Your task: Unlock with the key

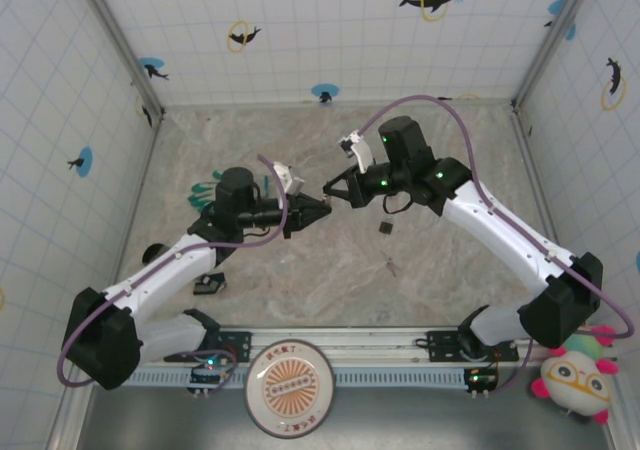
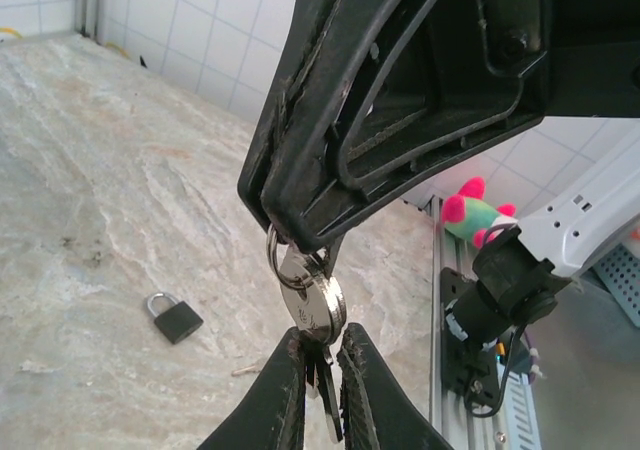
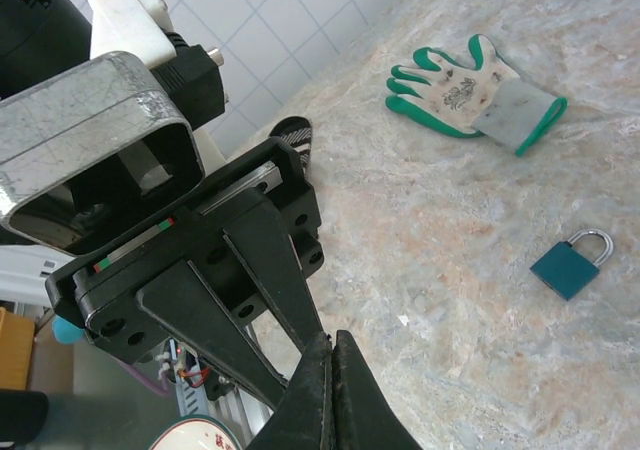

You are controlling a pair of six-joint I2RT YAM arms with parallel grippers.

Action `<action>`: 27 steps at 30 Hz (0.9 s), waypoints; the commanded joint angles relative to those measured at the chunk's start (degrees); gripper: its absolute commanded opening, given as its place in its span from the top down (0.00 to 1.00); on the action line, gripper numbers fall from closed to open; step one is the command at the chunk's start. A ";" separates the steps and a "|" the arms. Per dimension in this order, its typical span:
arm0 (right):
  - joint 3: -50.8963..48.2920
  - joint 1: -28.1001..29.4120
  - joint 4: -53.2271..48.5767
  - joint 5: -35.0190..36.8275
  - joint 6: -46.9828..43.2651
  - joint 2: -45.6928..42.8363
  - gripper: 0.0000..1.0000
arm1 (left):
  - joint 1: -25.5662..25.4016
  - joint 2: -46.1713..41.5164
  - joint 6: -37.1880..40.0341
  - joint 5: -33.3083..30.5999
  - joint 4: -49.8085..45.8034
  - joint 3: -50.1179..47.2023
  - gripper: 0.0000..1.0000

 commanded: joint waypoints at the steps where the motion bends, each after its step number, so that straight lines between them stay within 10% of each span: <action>1: -1.06 -0.01 1.38 -0.43 -0.14 -2.19 1.00 | -0.41 -0.78 1.85 0.67 -2.34 2.24 0.85; 27: -1.80 -0.01 -0.90 1.34 -2.16 -1.81 1.00 | -0.34 -2.07 5.64 -1.07 -11.28 4.67 0.95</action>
